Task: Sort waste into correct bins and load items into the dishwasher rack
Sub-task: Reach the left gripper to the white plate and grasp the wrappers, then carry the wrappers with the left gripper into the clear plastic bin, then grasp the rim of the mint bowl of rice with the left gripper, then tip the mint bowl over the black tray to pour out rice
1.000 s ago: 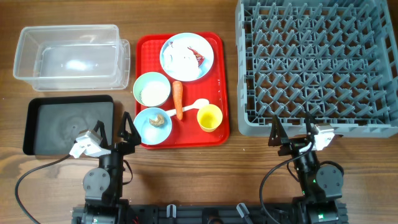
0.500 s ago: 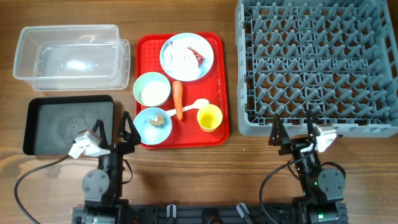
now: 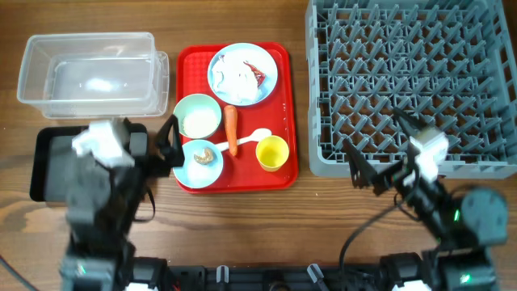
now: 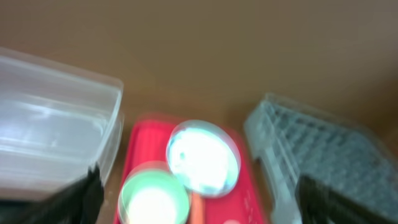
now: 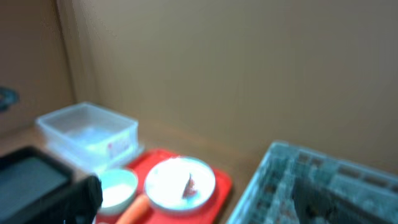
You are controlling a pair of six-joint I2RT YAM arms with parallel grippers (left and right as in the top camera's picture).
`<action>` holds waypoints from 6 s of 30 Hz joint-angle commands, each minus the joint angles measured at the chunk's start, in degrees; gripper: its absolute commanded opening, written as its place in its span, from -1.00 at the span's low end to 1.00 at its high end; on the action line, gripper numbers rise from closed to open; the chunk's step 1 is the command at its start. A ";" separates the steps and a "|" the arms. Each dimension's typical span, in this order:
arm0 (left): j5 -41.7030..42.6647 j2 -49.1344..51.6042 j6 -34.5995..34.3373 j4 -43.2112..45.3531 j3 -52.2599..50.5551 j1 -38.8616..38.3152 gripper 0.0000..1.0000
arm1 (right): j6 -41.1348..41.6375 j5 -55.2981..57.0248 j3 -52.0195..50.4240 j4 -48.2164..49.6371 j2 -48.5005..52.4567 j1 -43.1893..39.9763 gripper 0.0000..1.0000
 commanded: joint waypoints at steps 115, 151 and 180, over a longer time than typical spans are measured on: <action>-2.62 67.10 4.11 -4.50 16.79 -10.71 -0.08 | -0.59 -2.16 31.56 -43.28 41.79 0.15 0.99; -1.29 62.27 2.60 -22.38 35.43 -10.27 -0.92 | -0.83 -2.10 31.56 -43.39 41.79 0.15 0.99; 56.13 63.45 37.20 -43.80 32.76 54.73 -0.92 | -0.61 -2.12 31.56 -44.15 41.77 0.15 0.99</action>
